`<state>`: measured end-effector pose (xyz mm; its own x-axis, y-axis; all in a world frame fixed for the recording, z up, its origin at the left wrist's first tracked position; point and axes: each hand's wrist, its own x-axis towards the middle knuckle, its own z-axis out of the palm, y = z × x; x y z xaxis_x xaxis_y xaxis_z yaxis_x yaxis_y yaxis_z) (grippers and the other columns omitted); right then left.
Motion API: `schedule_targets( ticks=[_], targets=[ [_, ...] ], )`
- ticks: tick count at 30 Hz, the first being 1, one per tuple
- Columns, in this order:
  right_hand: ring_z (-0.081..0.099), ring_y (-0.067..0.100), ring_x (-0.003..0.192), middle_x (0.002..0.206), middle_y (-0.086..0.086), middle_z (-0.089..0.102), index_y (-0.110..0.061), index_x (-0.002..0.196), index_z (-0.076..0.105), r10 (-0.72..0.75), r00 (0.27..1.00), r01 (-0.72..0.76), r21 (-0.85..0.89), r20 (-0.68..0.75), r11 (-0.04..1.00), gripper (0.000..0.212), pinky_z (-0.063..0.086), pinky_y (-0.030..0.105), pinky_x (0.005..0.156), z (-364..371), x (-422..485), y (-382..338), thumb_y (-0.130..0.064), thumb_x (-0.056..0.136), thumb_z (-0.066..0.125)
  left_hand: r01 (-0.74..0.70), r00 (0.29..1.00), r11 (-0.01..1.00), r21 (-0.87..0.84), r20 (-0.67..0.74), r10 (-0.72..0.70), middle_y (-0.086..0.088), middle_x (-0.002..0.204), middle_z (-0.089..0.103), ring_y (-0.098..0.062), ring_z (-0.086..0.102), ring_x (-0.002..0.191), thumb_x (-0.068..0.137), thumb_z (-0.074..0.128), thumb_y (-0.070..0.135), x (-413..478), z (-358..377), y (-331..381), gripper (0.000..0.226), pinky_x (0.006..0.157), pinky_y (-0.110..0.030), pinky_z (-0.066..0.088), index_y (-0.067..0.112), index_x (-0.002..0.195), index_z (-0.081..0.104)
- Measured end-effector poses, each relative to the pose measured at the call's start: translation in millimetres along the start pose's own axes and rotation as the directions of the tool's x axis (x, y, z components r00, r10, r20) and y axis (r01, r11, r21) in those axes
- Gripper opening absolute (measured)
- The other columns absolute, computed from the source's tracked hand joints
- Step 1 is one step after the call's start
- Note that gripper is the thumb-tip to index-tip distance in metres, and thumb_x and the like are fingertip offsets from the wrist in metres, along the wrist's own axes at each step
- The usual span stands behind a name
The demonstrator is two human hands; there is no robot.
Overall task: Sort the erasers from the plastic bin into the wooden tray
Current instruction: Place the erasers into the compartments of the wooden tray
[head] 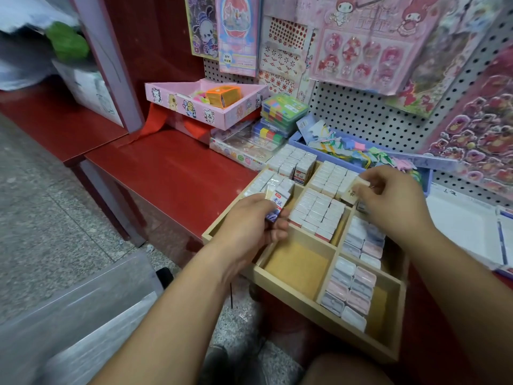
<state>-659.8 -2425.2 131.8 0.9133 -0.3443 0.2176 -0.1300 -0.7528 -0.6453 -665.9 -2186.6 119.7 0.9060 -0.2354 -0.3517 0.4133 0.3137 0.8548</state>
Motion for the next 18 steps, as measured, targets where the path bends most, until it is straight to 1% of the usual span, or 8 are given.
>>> schedule_targets(
  ticks=[1, 3, 6, 9, 10, 12, 15, 18],
  targets=[
    [0.061, 0.018, 0.079, 0.093, -0.003, 0.064, -0.02, 0.108, 0.069, -0.025, 1.0, 0.026, -0.035, 0.013, 0.999, 0.015, 0.051, 0.035, 0.077, 2.2, 1.5, 3.6, -0.025, 0.094, 0.07, -0.014, 1.0, 1.0, 0.024, 0.012, 0.014, -0.01, 0.075, 0.065, -0.016, 0.056, 0.057, 0.102, 0.042, -0.001, 0.4, -1.2, -0.8, 0.014, 0.048, -0.024, 0.049, 0.003, 0.098, 0.055],
    [0.059, 0.018, 0.082, 0.1, 0.001, 0.06, -0.019, 0.107, 0.07, -0.079, 0.996, 0.082, -0.117, 0.033, 0.99, 0.017, 0.047, 0.033, 0.078, 7.9, 5.2, 7.3, -0.024, 0.092, 0.073, -0.037, 0.999, 0.997, 0.068, 0.028, 0.035, -0.007, 0.076, 0.068, -0.013, 0.06, 0.059, 0.103, 0.047, 0.002, 1.4, -3.3, -2.1, 0.013, 0.05, -0.022, 0.05, 0.002, 0.103, 0.06],
    [0.054, 0.019, 0.088, 0.097, 0.001, 0.056, -0.02, 0.107, 0.072, -0.129, 0.991, 0.134, -0.218, 0.04, 0.967, 0.02, 0.041, 0.032, 0.074, 16.0, 9.0, 7.9, -0.029, 0.089, 0.076, -0.065, 0.997, 0.993, 0.1, 0.042, 0.061, -0.006, 0.082, 0.072, -0.011, 0.062, 0.063, 0.105, 0.05, 0.008, 1.9, -5.3, -2.8, 0.015, 0.055, -0.022, 0.052, 0.003, 0.11, 0.063],
    [0.053, 0.029, 0.108, 0.1, 0.003, 0.067, -0.023, 0.107, 0.072, -0.145, 0.988, 0.154, -0.375, 0.053, 0.914, 0.022, 0.042, 0.036, 0.075, 21.2, 7.8, 5.5, -0.037, 0.09, 0.074, -0.116, 0.992, 0.983, 0.144, 0.057, 0.109, -0.011, 0.085, 0.067, -0.012, 0.054, 0.061, 0.105, 0.049, 0.009, -0.1, -6.2, -2.1, 0.017, 0.055, -0.024, 0.045, 0.001, 0.111, 0.064],
    [0.053, 0.029, 0.111, 0.097, 0.003, 0.069, -0.024, 0.108, 0.072, -0.131, 0.99, 0.141, -0.391, 0.052, 0.91, 0.022, 0.043, 0.036, 0.074, 21.8, 7.4, 3.7, -0.038, 0.091, 0.073, -0.13, 0.991, 0.979, 0.156, 0.056, 0.123, -0.012, 0.086, 0.066, -0.011, 0.052, 0.06, 0.105, 0.05, 0.009, -0.6, -6.2, -2.0, 0.018, 0.053, -0.024, 0.043, -0.001, 0.111, 0.063],
    [0.056, 0.028, 0.108, 0.091, 0.002, 0.071, -0.024, 0.107, 0.071, -0.109, 0.992, 0.122, -0.367, 0.057, 0.922, 0.02, 0.044, 0.035, 0.071, 22.0, 6.7, 0.8, -0.037, 0.092, 0.071, -0.14, 0.99, 0.976, 0.167, 0.035, 0.136, -0.015, 0.088, 0.064, -0.01, 0.052, 0.057, 0.105, 0.051, 0.009, -0.6, -7.0, -2.8, 0.02, 0.052, -0.024, 0.042, -0.006, 0.115, 0.061],
    [0.061, 0.029, 0.101, 0.093, 0.001, 0.074, -0.023, 0.101, 0.075, -0.136, 0.986, 0.162, -0.347, 0.099, 0.924, 0.015, 0.053, 0.039, 0.075, 21.0, 4.2, 1.4, -0.032, 0.097, 0.063, -0.144, 0.99, 0.977, 0.156, 0.015, 0.143, -0.019, 0.091, 0.06, -0.01, 0.053, 0.058, 0.104, 0.052, 0.007, 1.4, -8.4, -3.5, 0.02, 0.054, -0.023, 0.048, -0.006, 0.117, 0.061],
    [0.061, 0.029, 0.1, 0.094, -0.001, 0.075, -0.024, 0.098, 0.076, -0.142, 0.977, 0.191, -0.362, 0.157, 0.912, 0.02, 0.055, 0.041, 0.077, 17.6, 2.4, 2.5, -0.026, 0.098, 0.057, -0.15, 0.989, 0.982, 0.118, 0.01, 0.15, -0.017, 0.09, 0.059, -0.012, 0.057, 0.062, 0.103, 0.054, 0.006, 5.0, -10.9, -4.5, 0.017, 0.059, -0.023, 0.055, -0.004, 0.113, 0.064]
  ],
)
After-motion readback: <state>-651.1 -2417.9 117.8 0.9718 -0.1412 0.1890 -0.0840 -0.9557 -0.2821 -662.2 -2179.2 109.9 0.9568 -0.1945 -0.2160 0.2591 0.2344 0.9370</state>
